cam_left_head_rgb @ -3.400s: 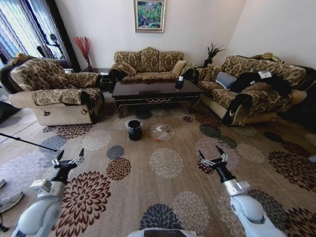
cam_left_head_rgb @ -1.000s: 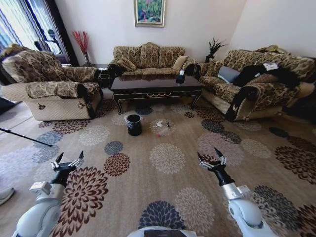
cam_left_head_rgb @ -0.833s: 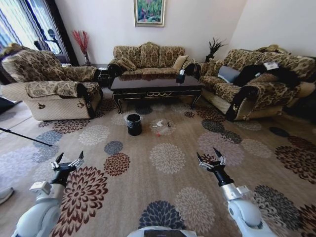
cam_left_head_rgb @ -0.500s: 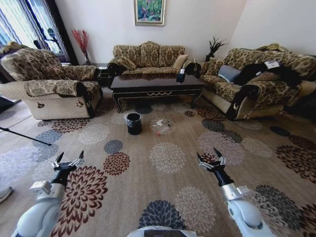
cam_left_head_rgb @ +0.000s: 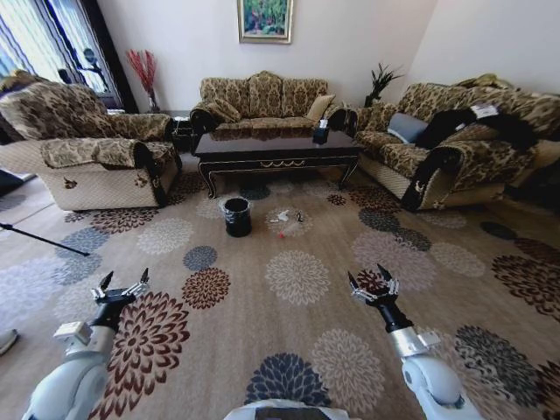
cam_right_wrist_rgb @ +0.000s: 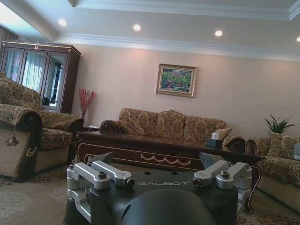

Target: Move to the front of the table and pick up the trash from the floor, then place it into the trash bin.

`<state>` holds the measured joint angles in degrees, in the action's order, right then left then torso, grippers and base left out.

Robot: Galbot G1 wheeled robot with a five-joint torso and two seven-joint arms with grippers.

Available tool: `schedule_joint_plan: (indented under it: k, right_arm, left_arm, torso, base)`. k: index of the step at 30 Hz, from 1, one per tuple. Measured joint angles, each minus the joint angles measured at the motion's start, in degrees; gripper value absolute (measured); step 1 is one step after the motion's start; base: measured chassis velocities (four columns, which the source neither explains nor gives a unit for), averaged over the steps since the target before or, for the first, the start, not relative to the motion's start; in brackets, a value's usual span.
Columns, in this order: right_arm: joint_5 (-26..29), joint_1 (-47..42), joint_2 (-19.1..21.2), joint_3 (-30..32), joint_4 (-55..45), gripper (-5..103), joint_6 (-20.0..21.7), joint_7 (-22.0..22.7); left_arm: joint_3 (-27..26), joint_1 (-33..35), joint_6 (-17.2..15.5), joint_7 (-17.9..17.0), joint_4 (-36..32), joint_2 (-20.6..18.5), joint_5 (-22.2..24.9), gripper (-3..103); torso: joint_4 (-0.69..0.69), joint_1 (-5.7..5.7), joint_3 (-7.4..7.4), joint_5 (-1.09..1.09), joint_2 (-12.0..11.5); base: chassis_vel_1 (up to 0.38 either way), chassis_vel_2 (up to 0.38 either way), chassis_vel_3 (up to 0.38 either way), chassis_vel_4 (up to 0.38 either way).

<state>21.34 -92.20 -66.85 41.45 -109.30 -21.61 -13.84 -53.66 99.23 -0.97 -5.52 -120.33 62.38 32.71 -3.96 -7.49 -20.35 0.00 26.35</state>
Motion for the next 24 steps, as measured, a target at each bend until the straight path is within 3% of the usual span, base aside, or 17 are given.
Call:
schedule_joint_plan:
  k: [24]
  right_arm:
    - [0.8, -0.7, -0.6, 2.1, -0.6, 100, -0.3, -1.4]
  left_arm:
    - [0.6, 0.4, 0.6, 0.1, -1.0, 0.2, 0.0, 98]
  torso:
    - [0.00, 1.90, 3.86, 0.00, -5.7]
  base:
    - [0.000, 0.000, 0.000, 0.000]
